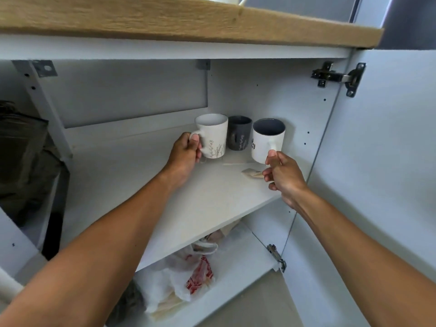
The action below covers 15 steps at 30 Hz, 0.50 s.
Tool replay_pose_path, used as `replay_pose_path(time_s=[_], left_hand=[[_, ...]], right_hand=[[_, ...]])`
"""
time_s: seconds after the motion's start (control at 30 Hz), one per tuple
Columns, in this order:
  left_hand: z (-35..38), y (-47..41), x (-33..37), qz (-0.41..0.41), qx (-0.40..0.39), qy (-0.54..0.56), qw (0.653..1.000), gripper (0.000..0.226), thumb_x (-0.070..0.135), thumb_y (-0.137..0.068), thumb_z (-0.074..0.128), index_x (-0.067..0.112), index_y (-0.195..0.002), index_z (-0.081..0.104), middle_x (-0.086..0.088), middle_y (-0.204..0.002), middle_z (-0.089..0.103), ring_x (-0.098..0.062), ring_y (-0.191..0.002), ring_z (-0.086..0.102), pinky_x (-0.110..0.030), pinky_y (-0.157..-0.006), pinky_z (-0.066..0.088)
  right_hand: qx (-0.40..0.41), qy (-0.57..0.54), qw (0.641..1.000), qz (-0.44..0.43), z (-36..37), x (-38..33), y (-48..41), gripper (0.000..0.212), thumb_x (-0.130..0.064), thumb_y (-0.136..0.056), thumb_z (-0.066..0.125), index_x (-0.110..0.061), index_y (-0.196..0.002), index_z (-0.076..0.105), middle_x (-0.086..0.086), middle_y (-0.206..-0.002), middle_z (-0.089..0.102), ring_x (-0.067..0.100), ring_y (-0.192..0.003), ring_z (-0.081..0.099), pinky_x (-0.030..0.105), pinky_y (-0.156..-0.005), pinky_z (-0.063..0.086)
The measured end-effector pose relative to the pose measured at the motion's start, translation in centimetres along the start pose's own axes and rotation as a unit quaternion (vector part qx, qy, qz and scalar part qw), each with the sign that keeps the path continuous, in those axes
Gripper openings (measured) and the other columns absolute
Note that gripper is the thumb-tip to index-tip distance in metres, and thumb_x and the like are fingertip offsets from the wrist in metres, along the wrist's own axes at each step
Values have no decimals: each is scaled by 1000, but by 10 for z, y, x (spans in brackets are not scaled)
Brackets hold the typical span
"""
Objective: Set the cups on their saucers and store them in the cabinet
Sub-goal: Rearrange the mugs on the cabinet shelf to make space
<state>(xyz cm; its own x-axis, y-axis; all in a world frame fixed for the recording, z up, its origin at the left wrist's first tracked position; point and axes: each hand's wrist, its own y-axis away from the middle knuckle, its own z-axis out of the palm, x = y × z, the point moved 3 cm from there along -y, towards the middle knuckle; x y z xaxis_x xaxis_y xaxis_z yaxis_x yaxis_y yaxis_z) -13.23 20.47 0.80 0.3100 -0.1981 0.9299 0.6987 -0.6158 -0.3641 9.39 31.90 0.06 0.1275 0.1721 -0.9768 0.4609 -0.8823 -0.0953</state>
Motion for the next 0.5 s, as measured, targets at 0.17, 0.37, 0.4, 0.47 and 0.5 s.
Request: replay_pose_path(time_s=[0.17, 0.37, 0.4, 0.47, 0.5], left_hand=[[39, -2, -7, -22, -39, 25, 999, 26, 22, -106, 39, 15, -83, 48, 0, -74, 50, -9, -56, 42, -22, -55, 38], [63, -5, -20, -36, -65, 43, 996, 25, 21, -106, 39, 16, -83, 48, 2, -76, 50, -9, -58, 42, -21, -56, 38], [65, -5, -22, -37, -66, 46, 996, 25, 20, -106, 39, 16, -83, 48, 2, -75, 50, -9, -58, 42, -21, -56, 38], [69, -7, -24, -37, -70, 46, 996, 25, 20, -106, 39, 16, -83, 48, 2, -75, 49, -9, -58, 42, -21, -55, 38], [72, -7, -25, -37, -74, 44, 996, 25, 20, -106, 38, 16, -83, 47, 2, -75, 49, -9, -58, 42, -20, -55, 38]], right_hand=[[24, 1, 1000, 10, -10, 12, -3, 38, -45, -103, 40, -17, -83, 54, 5, -70, 58, 14, -56, 51, 24, -46, 37], [41, -3, 999, 23, -14, 26, -9, 37, -45, -102, 42, -18, -80, 54, 3, -68, 57, 13, -53, 50, 23, -44, 36], [43, -2, 999, 24, -14, 28, -9, 37, -45, -102, 42, -17, -80, 54, 3, -67, 57, 14, -53, 50, 23, -45, 36], [46, -5, 999, 26, -14, 31, -10, 37, -45, -102, 43, -17, -79, 54, 3, -67, 57, 14, -53, 50, 23, -45, 35], [46, -8, 999, 28, -13, 33, -11, 37, -44, -102, 43, -17, -79, 53, 4, -67, 56, 14, -53, 49, 22, -45, 35]])
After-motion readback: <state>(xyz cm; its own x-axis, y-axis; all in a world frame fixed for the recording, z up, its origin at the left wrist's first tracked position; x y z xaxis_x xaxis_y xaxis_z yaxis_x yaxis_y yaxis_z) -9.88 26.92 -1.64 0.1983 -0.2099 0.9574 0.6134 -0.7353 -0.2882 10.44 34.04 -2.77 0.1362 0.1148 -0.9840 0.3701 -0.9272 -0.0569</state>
